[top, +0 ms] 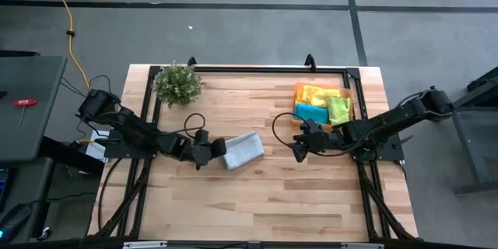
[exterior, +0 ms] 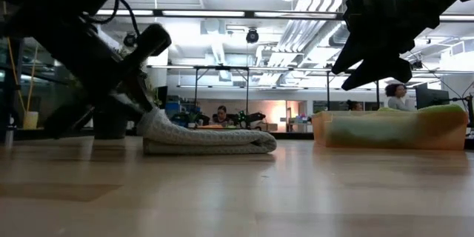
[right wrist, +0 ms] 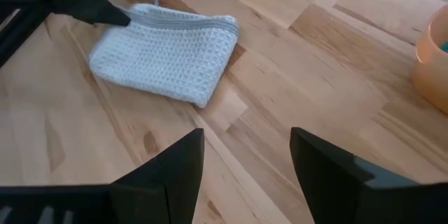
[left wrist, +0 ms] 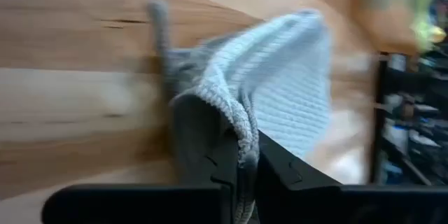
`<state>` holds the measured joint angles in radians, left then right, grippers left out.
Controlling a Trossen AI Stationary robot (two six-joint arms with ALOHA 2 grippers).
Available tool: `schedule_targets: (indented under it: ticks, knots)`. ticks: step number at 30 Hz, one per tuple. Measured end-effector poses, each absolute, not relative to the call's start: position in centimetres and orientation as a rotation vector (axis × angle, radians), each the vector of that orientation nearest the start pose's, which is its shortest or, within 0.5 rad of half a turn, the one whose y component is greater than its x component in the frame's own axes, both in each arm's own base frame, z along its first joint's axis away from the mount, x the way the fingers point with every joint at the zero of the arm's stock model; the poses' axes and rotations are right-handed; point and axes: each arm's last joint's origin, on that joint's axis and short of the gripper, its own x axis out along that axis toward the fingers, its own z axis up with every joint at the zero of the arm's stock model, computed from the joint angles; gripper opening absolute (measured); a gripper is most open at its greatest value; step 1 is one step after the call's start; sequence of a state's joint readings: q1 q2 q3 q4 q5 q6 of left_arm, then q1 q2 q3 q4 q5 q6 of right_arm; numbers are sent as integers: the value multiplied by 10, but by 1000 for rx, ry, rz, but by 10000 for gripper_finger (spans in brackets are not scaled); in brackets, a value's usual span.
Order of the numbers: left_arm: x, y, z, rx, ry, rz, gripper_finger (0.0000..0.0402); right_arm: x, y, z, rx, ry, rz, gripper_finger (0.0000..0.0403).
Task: Fold microfiber towels
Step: Fold the gray microfiber cloth
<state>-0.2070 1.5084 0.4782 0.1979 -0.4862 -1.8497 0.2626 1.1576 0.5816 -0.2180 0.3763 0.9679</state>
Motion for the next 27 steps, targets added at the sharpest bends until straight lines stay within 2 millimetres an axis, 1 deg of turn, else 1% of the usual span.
schedule_targets:
  ticks: [2, 7, 10, 12, 16, 18, 22, 27]
  knots:
    - [244, -35, 125, -1450, 274, 824, 20, 214, 46, 195, 670, 628, -455, 204]
    - [243, -28, 136, -1370, 251, 786, 6, 214, 46, 195, 671, 621, -464, 204]
    - [243, -23, 142, -1311, 227, 776, 11, 214, 46, 195, 686, 614, -474, 204]
    - [243, -21, 144, -1305, 235, 763, 13, 214, 46, 195, 687, 614, -474, 204]
    - [242, -21, 142, -1316, 315, 742, 13, 214, 46, 195, 687, 614, -474, 204]
    - [240, -23, 140, -1282, 315, 777, 11, 214, 46, 195, 689, 611, -477, 204]
    - [237, -17, 137, -1257, 326, 833, 13, 214, 45, 195, 687, 600, -490, 204]
    - [229, -19, 127, -1234, 515, 849, 26, 214, 45, 195, 703, 595, -499, 204]
